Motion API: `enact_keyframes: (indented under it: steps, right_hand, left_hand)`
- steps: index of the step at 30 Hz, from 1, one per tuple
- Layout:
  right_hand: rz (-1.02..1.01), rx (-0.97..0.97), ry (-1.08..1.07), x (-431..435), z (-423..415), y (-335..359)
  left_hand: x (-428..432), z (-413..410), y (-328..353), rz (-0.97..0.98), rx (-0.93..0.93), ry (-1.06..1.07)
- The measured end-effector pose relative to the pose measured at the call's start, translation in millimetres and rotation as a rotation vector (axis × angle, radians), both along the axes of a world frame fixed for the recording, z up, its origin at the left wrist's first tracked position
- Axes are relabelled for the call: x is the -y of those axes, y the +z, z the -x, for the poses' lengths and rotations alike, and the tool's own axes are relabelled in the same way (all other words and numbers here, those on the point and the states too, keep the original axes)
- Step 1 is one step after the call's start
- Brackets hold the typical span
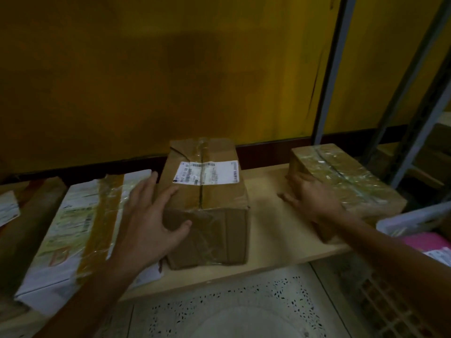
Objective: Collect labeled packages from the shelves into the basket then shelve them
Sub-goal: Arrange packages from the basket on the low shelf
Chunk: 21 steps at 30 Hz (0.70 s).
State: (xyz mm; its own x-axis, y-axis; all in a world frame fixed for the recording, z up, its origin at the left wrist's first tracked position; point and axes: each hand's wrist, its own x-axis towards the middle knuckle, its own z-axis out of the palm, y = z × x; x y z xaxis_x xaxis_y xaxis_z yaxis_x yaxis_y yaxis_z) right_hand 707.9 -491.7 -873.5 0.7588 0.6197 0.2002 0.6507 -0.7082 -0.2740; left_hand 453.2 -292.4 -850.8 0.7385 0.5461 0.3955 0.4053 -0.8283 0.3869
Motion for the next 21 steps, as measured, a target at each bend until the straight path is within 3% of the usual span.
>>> enact_keyframes:
  steps: [2,3,6,8,11,13,15,18,21]
  right_hand:
    - [0.246,0.109,-0.160,30.3,-30.2,-2.3]
    - [0.320,0.064,-0.271,42.1,-39.4,-2.1]
    - [0.351,-0.148,-0.383,57.1,-47.5,-6.7]
    - [0.388,-0.144,-0.339,49.6,-41.6,-3.2]
    - [0.482,-0.178,-0.285,23.9,-13.7,5.3]
    - [0.531,-0.152,-0.155,8.0,10.7,10.6]
    - [0.482,-0.115,0.013,6.7,24.4,16.4]
    - [0.371,-0.163,0.258,36.6,20.5,16.0]
    - [0.312,-0.200,0.311,68.9,18.9,1.9]
  left_hand:
    - [21.0,-8.2,13.7,-0.163,0.101,-0.150]
    - [36.2,-15.4,18.9,-0.185,0.167,-0.250]
    - [88.7,-44.9,18.2,0.079,0.329,-0.510]
    - [115.1,-66.9,6.7,0.252,0.349,-0.563]
    - [137.1,-93.3,-31.2,0.421,0.185,-0.548]
    - [139.7,-100.8,-54.3,0.645,0.045,-0.473]
    - [138.2,-99.8,-68.9,0.850,0.086,-0.432]
    - [132.2,-92.9,-78.9,0.903,0.170,-0.415]
    - [131.1,-91.7,-80.6,0.874,0.181,-0.390]
